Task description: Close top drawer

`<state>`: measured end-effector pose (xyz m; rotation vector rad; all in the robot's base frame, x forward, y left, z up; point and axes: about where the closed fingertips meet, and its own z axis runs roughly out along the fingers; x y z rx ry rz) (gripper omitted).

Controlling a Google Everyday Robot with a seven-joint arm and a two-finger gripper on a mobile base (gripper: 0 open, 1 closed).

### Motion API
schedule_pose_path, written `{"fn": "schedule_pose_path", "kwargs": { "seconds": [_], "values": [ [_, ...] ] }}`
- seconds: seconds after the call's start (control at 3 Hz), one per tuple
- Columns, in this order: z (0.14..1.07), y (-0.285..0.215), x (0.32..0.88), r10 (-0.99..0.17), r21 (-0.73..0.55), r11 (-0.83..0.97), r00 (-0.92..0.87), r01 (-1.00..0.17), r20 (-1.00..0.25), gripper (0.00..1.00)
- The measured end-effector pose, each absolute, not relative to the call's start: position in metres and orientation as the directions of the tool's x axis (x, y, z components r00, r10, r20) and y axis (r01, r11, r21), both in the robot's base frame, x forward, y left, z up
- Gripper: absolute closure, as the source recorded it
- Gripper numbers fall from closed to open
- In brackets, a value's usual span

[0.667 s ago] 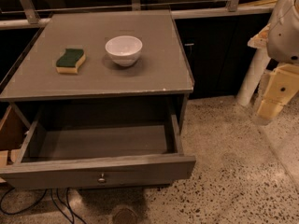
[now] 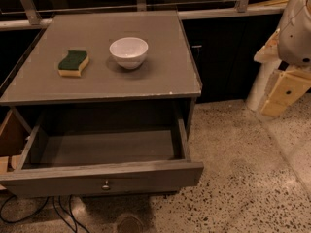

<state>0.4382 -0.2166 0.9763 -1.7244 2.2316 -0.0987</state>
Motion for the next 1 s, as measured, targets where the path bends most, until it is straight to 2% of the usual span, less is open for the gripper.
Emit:
{"fn": "schedule_pose_path", "kwargs": {
  "seconds": [0.33, 0.67, 1.0],
  "values": [
    [0.9763, -0.2166, 0.4382, -0.953, -0.246, 0.27, -0.221, -0.931, -0.207, 0.47],
    [0.9763, -0.2166, 0.4382, -0.953, -0.246, 0.27, -0.221, -0.931, -0.207, 0.78],
    [0.9763, -0.2166, 0.4382, -0.953, -0.246, 0.27, -0.221, -0.931, -0.207, 0.99]
  ]
}}
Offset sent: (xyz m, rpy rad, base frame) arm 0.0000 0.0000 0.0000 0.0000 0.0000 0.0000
